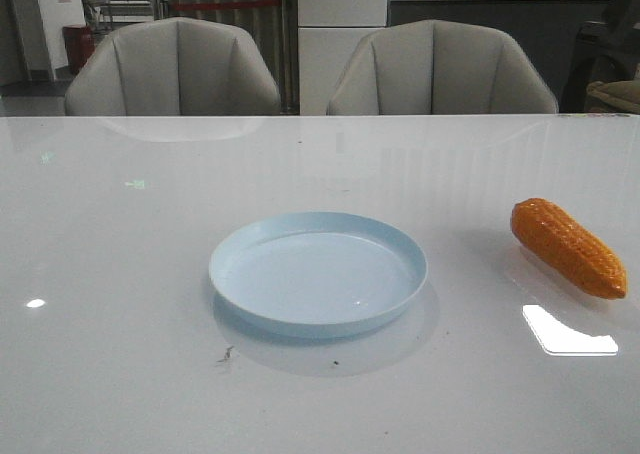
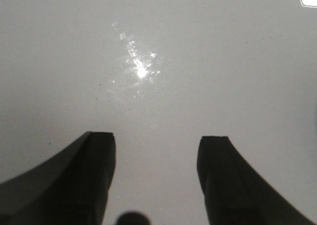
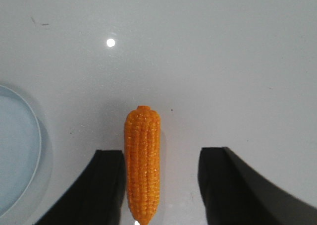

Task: Place corn on plate with both arms
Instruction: 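Move the open right gripper down over the orange corn cob, then close the right gripper around the middle of the corn cob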

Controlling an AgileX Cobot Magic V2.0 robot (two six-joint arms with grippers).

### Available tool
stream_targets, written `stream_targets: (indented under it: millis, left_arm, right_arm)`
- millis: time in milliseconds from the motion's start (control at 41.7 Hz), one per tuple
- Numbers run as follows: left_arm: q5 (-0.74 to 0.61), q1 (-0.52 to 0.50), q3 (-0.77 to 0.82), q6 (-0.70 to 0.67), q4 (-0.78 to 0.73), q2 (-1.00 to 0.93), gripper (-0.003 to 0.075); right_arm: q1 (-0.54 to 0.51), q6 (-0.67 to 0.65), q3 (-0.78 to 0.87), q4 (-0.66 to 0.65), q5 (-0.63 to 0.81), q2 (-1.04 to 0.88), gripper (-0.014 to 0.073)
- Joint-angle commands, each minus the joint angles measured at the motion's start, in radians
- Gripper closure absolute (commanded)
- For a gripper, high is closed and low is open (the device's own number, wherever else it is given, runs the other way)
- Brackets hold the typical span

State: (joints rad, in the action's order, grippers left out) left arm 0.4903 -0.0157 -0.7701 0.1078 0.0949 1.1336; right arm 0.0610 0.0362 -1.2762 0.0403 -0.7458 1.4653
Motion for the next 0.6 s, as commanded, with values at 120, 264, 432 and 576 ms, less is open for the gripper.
stream_targets:
  millis: [120,264,432,576]
  left_arm:
    - [-0.052,0.001,-0.026,-0.009,0.013,-0.023,0.0287]
    - [-0.052,0.001,-0.026,-0.009,0.017,-0.023,0.0287]
    - [-0.052,0.001,-0.026,-0.009,0.028,-0.023,0.0287]
    - [-0.052,0.001,-0.026,-0.009,0.031,-0.023,0.0287]
  right_arm:
    - [-0.005,0.003,-0.205,-0.015,-0.072,0.168,0.0122]
    - [-0.005,0.052,-0.279,-0.012,-0.126,0.281,0.0101]
    - [-0.005,0.055,-0.323,-0.011,-0.170,0.382,0.0101]
    - [0.001,0.056,-0.328,0.020,-0.176,0.436,0.0101]
